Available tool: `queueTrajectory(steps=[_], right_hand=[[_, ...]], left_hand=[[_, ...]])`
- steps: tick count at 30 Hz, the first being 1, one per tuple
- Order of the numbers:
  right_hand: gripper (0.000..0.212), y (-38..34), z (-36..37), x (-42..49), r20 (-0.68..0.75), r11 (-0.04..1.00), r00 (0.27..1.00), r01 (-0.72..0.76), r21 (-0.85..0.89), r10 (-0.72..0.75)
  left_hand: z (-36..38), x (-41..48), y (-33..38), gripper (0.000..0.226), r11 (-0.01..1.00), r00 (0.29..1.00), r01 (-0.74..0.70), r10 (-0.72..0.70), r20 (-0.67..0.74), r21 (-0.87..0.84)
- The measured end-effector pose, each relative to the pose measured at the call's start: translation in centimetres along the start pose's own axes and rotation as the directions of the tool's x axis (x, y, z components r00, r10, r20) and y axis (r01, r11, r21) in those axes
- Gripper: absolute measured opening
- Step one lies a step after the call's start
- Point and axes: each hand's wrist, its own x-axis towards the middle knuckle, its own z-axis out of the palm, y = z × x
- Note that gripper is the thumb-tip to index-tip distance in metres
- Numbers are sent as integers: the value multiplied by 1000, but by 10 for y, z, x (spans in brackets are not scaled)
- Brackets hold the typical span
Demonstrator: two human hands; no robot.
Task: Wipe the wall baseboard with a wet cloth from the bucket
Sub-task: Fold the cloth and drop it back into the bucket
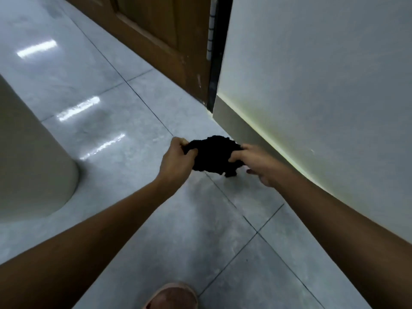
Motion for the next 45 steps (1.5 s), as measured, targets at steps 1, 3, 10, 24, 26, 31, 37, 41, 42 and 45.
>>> queueTrajectory(steps=[1,3,10,24,26,31,37,41,42,45], right_hand=[[27,-6,-6,-12,28,997,998,47,67,-49],[35,-20,-17,-34,45,963,987,141,228,-155],[22,-109,-47,-144,-108,810,856,514,283,-506],[10,-232,44,-330,-151,783,815,579,227,-559],[7,-231,74,-335,-111,808,855,515,285,-506],[21,-227,128,-316,-37,841,899,423,338,-437],[16,-246,153,-292,-30,866,876,481,136,-482],[15,-271,161,-273,-72,868,881,473,154,-467],[15,-277,162,-271,-81,863,874,485,141,-479],[16,-297,163,-259,-88,846,859,513,147,-505]], left_hand=[[-10,-1,14,7,998,997,-63,64,33,-18],[-26,-5,45,13,982,979,-163,173,105,-93],[-99,-55,181,17,929,915,-238,312,256,-284],[-280,-232,248,24,966,956,-236,251,154,-106],[-298,-248,227,16,980,974,-178,188,125,-87],[-328,-251,173,17,967,997,-62,73,34,-246],[-350,-221,145,17,931,998,-66,53,-46,-359],[-354,-198,154,23,905,996,-62,31,-80,-421],[-355,-192,156,25,896,995,-57,18,-93,-440],[-359,-171,162,25,869,995,-31,-22,-101,-494]])
